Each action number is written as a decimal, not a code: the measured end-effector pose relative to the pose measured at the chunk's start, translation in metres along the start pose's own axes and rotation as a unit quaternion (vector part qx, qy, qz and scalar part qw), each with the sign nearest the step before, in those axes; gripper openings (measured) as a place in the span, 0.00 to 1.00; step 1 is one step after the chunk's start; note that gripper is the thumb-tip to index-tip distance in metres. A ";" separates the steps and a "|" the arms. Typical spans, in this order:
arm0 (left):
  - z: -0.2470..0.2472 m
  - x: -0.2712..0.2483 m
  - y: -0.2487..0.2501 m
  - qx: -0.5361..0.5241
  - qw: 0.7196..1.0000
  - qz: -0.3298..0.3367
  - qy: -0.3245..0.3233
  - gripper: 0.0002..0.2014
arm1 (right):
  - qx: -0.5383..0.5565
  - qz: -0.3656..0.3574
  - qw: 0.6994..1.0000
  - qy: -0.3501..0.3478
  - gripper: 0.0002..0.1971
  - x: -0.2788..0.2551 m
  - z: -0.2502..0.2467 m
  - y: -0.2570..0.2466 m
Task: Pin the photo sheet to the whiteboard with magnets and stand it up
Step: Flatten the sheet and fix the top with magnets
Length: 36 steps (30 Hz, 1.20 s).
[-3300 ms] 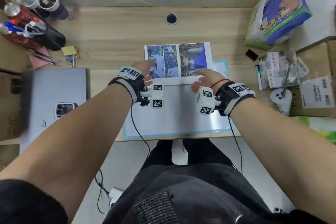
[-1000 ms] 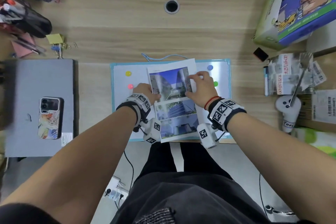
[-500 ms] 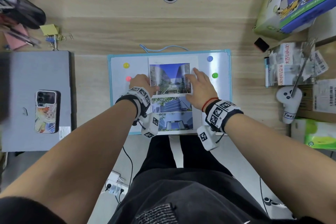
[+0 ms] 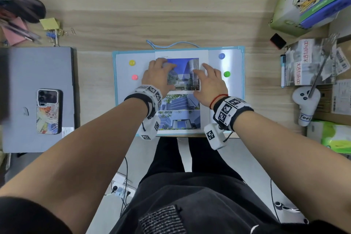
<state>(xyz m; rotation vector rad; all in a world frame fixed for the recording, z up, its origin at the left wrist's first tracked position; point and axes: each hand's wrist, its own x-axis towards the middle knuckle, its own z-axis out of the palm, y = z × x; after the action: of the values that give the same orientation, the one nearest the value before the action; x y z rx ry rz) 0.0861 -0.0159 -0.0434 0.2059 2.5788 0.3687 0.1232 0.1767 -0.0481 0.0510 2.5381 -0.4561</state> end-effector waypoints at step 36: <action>0.004 0.017 0.021 0.196 0.975 -0.005 -0.104 0.68 | 0.040 0.042 0.995 0.083 0.17 0.057 -0.043 0.040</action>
<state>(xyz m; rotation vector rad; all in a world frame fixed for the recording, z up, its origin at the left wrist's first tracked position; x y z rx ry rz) 0.0750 0.0085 -0.0481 0.3516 2.4183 -0.1650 0.0574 0.2258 -0.0568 0.2328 2.6667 -0.5403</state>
